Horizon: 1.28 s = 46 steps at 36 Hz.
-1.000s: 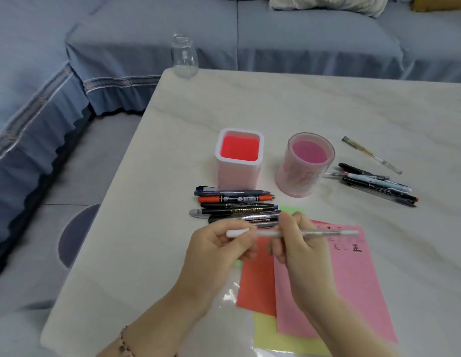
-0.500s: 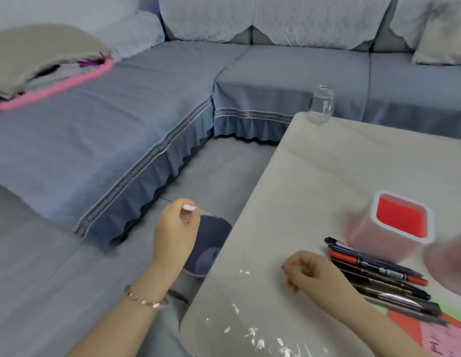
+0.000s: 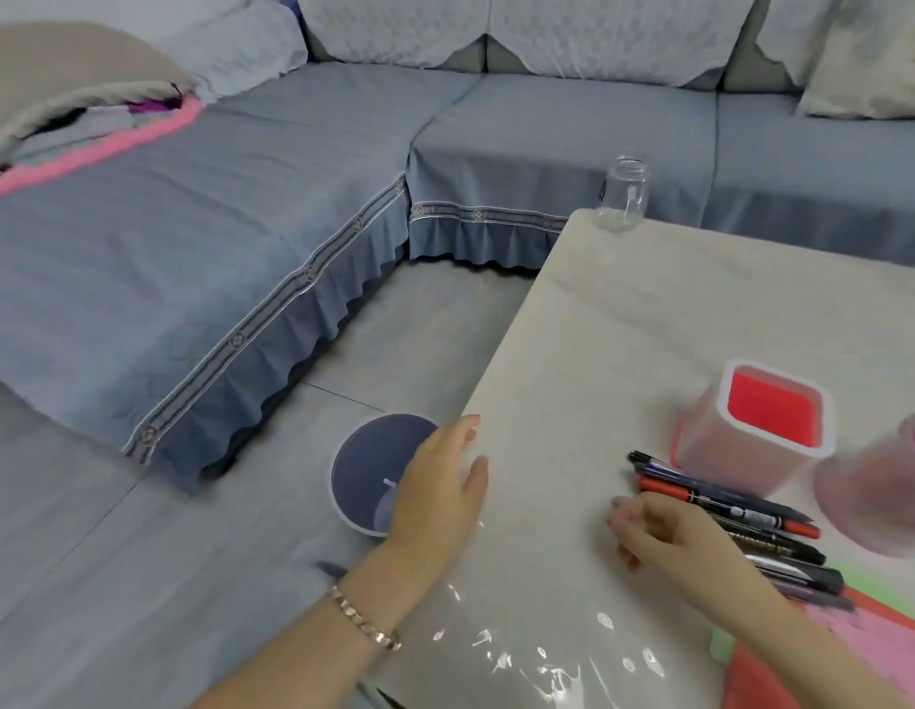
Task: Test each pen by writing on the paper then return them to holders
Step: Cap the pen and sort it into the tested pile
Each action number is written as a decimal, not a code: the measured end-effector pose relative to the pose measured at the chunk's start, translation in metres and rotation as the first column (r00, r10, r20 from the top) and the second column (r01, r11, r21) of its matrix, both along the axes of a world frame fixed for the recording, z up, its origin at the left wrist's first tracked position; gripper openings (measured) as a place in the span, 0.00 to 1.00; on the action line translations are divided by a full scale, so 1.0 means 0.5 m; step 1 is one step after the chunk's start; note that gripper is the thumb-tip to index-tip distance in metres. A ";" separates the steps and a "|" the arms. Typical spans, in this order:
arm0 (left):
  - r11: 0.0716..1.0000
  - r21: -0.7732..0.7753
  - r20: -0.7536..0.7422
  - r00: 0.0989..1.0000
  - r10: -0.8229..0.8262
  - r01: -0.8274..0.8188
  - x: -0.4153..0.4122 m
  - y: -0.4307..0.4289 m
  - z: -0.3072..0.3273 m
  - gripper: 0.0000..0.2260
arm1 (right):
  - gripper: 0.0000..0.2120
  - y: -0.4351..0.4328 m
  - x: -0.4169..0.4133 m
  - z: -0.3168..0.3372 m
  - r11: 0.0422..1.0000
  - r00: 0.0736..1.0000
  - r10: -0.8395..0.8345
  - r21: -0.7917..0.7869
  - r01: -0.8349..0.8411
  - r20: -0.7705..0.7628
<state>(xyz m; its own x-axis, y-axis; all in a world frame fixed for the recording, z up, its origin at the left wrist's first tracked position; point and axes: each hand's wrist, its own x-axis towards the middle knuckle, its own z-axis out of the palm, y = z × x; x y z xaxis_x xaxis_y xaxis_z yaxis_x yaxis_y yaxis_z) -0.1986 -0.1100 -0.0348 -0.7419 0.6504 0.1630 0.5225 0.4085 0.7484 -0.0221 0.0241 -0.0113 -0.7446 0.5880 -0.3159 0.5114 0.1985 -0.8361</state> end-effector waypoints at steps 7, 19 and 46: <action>0.907 0.114 -0.093 0.913 -0.397 0.406 0.213 0.091 0.020 0.17 | 0.08 0.044 0.133 0.002 0.985 0.988 -0.155 0.069 0.156 -0.029; 0.740 -0.230 -0.311 0.673 -0.671 0.632 0.388 0.178 -0.076 0.23 | 0.10 0.150 0.384 -0.016 0.875 0.893 -0.450 0.199 0.442 -0.005; 0.728 -0.236 -0.308 0.661 -0.684 0.644 0.397 0.174 -0.096 0.23 | 0.14 0.335 0.511 -0.048 0.717 0.715 -0.524 0.693 0.077 0.463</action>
